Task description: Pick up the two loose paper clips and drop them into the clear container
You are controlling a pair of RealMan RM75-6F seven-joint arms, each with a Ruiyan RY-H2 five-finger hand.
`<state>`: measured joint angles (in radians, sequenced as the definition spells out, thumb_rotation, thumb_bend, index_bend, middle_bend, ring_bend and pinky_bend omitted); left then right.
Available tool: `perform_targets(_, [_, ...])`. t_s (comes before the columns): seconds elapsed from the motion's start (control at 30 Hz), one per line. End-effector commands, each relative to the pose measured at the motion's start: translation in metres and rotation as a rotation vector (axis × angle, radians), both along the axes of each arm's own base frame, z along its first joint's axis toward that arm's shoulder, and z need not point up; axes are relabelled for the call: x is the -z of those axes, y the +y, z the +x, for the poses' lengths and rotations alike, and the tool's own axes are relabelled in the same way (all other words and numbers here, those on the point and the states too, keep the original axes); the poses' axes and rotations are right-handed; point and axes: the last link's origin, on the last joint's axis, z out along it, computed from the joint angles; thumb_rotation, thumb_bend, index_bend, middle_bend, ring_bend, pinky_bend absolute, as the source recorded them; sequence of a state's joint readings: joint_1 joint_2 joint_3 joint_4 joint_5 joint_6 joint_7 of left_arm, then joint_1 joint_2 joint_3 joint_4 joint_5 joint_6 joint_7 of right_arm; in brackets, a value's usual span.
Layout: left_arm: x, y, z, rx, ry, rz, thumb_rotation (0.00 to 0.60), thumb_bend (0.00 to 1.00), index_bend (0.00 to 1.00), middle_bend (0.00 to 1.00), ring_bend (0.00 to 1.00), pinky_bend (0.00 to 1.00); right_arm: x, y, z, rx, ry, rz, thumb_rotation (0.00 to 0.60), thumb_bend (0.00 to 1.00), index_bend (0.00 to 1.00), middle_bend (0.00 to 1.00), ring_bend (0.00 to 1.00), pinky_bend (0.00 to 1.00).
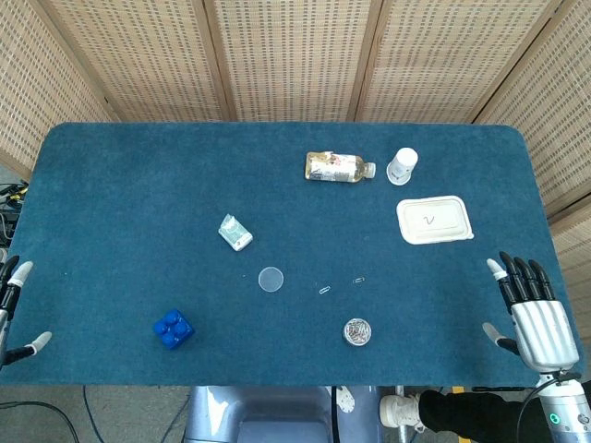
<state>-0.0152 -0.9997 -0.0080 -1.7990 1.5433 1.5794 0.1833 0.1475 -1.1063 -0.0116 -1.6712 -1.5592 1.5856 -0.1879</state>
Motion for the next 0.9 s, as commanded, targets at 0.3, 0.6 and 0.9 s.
perform_targets(0.3, [0.001,0.002,-0.001,-0.011,0.003,-0.003,0.600,0.04,0.00,0.00,0.00,0.00,0.008,-0.006,0.004,-0.059,-0.021,0.040,0.600,0.00,0.04,0.00,0.00,0.00])
perform_targets(0.6, [0.009,0.006,-0.002,-0.028,0.027,-0.028,0.600,0.04,0.00,0.00,0.00,0.00,0.048,-0.075,0.026,-0.176,-0.038,0.271,0.600,0.00,0.35,0.00,0.00,0.00])
perform_targets(0.9, [0.015,0.013,-0.008,-0.066,0.049,-0.029,0.600,0.04,0.00,0.00,0.00,0.00,0.099,-0.130,0.057,-0.107,0.040,0.463,0.600,0.06,0.39,0.00,0.00,0.00])
